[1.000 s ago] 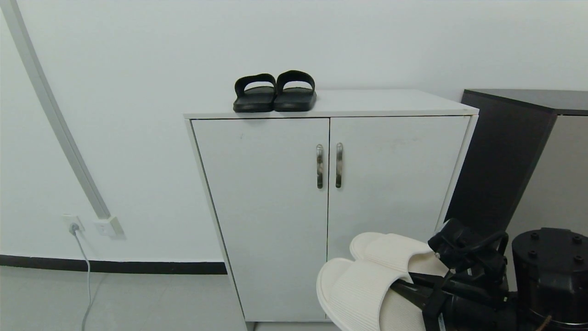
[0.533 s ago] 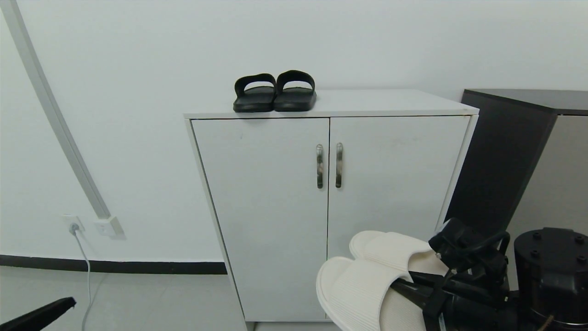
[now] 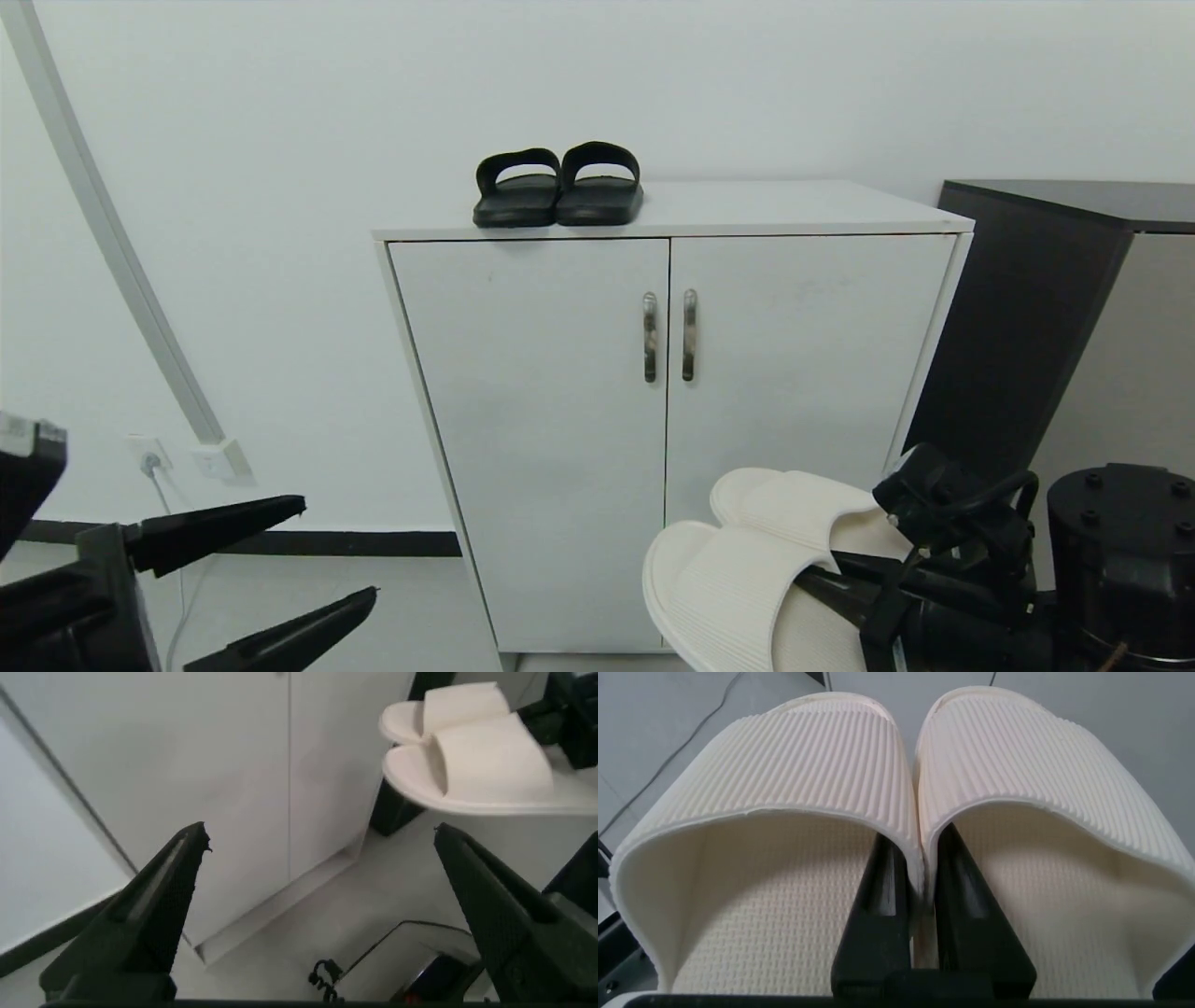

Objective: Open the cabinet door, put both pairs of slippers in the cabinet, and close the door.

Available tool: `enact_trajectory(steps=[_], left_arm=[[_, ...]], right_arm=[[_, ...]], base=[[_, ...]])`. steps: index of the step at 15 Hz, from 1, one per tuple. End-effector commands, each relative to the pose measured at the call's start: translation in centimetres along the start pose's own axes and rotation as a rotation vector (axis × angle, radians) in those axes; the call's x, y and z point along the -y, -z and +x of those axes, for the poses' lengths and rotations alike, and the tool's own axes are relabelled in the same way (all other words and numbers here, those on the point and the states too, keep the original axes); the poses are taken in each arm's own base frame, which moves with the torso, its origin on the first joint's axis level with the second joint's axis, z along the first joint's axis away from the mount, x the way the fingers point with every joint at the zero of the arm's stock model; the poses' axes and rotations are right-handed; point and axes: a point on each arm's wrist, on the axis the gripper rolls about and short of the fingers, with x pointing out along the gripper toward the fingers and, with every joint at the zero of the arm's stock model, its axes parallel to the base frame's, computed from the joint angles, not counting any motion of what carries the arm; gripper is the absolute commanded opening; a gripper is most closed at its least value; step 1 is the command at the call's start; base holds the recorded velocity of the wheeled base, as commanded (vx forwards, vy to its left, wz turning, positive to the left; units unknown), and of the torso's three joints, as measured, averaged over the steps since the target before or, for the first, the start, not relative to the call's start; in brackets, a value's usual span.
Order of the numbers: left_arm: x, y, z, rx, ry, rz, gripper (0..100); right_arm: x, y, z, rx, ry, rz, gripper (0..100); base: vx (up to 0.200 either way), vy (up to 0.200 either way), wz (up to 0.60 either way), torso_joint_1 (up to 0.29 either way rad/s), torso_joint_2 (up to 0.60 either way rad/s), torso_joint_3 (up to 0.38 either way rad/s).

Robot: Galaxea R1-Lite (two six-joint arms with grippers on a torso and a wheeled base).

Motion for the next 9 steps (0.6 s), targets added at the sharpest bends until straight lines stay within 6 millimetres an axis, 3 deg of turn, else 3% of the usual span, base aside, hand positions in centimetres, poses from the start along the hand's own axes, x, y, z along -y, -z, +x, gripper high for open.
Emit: enact_trajectory(steps=[1,4,6,9], left_arm=[[-0.6,-2.4,4.2,-0.034,0.092,0.004,100],[-0.3,-4.7,8.4,0.026,0.165,0.051,100],[0.7,-5.6,10.1,0.051,0.21,0.038,100],[1.5,-7.4,15.2,0.075,0.262,0.014,100]], right_arm=[[0.0,0.0,0.0,0.002,0.0,0.0,0],[0.0,0.1,0.0,-0.003,0.0,0.0,0],[0.0,0.2,0.0,-0.006,0.0,0.0,0],[0.0,0.2,0.0,-0.008,-0.003,0.004,0]], base=[[0.0,0.0,0.0,0.0,0.0,0.0],[0.0,0.0,0.0,0.0,0.0,0.0],[0.0,0.0,0.0,0.0,0.0,0.0],[0.0,0.0,0.0,0.0,0.0,0.0]])
